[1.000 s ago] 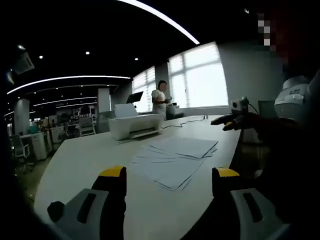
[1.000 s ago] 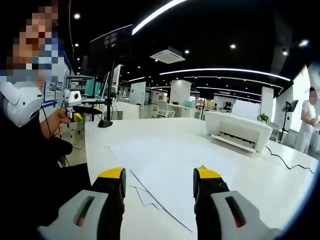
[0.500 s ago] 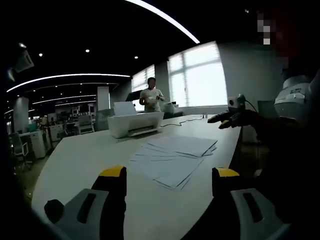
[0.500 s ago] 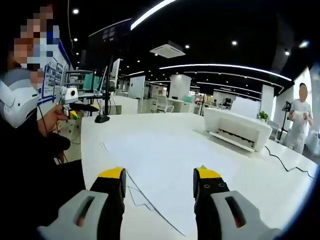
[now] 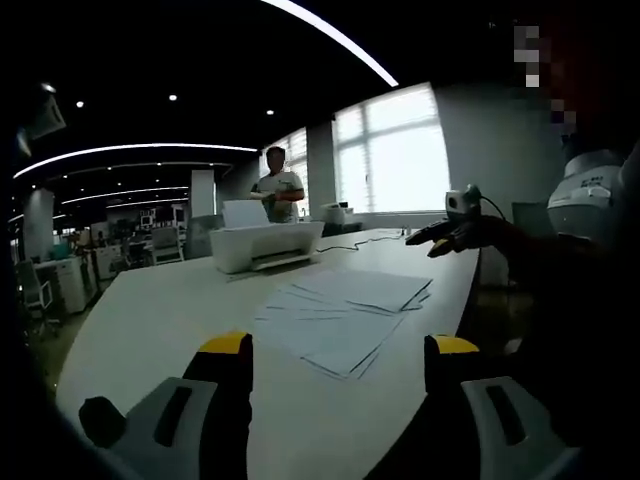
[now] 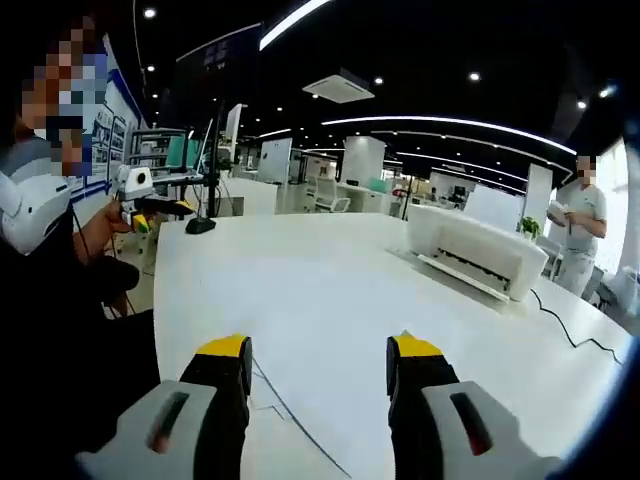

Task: Organize the stack of printing papers by aligning and flattening the scattered papers on the table

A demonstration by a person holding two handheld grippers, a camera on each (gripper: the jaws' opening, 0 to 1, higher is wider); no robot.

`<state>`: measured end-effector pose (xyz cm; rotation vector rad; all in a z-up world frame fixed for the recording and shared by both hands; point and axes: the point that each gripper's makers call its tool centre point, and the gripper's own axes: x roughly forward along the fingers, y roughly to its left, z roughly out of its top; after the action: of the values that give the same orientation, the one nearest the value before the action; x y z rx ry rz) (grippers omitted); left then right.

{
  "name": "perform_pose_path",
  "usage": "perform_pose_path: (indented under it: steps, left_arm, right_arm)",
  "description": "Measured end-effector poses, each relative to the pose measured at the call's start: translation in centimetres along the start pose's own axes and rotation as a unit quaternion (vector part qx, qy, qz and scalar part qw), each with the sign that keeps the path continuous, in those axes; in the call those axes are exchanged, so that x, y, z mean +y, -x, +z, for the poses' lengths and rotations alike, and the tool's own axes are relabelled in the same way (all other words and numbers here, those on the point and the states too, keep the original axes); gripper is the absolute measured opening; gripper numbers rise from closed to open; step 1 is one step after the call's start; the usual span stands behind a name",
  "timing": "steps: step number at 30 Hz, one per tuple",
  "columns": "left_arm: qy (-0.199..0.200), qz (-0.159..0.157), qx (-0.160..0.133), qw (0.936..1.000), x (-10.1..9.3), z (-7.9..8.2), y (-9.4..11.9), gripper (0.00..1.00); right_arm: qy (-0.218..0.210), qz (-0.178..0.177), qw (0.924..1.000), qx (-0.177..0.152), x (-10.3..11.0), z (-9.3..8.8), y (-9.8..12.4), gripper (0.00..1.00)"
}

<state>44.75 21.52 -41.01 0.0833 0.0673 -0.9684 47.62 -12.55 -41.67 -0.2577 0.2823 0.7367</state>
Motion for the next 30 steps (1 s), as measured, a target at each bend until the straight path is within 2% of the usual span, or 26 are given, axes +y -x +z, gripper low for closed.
perform_pose_path:
  steps: [14,30]
  left_arm:
    - [0.000,-0.005,0.006,1.0000,0.0,0.0,-1.2,0.74]
    - [-0.007,-0.016,0.014,0.9998,-0.1,0.6,-2.9,0.73]
  right_arm:
    - [0.006,0.017,0.9996,0.019,-0.6,0.3,-1.1,0.51]
    - [0.020,0.020,0.9987,0.043,-1.8,0.4,-1.3,0.51]
